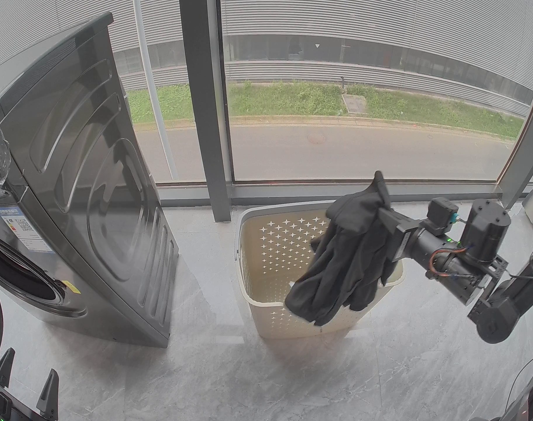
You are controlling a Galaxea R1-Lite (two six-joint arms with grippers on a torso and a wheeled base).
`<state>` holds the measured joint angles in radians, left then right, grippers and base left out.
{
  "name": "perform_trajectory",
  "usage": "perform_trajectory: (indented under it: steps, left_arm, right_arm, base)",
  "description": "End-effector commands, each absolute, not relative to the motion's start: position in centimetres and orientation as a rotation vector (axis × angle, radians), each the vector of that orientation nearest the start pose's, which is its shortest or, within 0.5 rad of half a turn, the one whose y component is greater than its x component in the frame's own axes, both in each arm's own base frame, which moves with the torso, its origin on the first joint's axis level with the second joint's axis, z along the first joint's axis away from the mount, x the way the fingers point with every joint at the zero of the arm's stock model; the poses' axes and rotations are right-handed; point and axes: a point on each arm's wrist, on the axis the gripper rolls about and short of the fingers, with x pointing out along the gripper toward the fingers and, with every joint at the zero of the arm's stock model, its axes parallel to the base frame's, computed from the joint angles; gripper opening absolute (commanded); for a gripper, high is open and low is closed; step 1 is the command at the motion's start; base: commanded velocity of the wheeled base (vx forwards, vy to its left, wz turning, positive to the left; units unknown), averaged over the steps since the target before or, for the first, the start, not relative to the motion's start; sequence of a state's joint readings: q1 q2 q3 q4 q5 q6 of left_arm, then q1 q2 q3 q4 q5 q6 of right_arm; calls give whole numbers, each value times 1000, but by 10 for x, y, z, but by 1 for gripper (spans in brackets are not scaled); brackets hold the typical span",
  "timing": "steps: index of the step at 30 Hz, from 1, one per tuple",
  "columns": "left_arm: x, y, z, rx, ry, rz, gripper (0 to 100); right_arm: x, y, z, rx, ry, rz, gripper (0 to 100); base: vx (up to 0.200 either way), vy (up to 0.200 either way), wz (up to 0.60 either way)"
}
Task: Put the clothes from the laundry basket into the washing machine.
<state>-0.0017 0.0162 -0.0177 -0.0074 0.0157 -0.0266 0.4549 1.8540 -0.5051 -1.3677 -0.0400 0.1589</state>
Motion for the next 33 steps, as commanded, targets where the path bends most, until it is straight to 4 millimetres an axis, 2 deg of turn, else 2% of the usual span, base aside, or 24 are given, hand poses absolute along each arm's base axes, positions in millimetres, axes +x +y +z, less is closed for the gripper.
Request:
perform_trajectory:
  steps: [1, 6, 27, 30, 33]
  left_arm:
    - [-23, 0, 77, -23, -8, 14, 100]
    - [-23, 1, 76, -18, -6, 23, 100]
    - [-23, 1, 76, -23, -6, 20, 100]
    - [-23, 1, 76, -18, -6, 26, 100]
    - [-23, 1, 76, -23, -6, 23, 100]
  right_arm:
    - [255, 95, 163, 175, -86, 322, 0]
    - [260, 92, 165, 125, -93, 298, 0]
    - [245, 90, 157, 118, -59, 281, 0]
    - [241, 90, 166, 125, -101, 292, 0]
    - [237, 90, 175, 130, -139, 303, 0]
  base:
    - [0, 0, 0]
    - [0, 0, 0]
    - [0, 0, 0]
    - [0, 0, 0]
    - [-200, 0, 0]
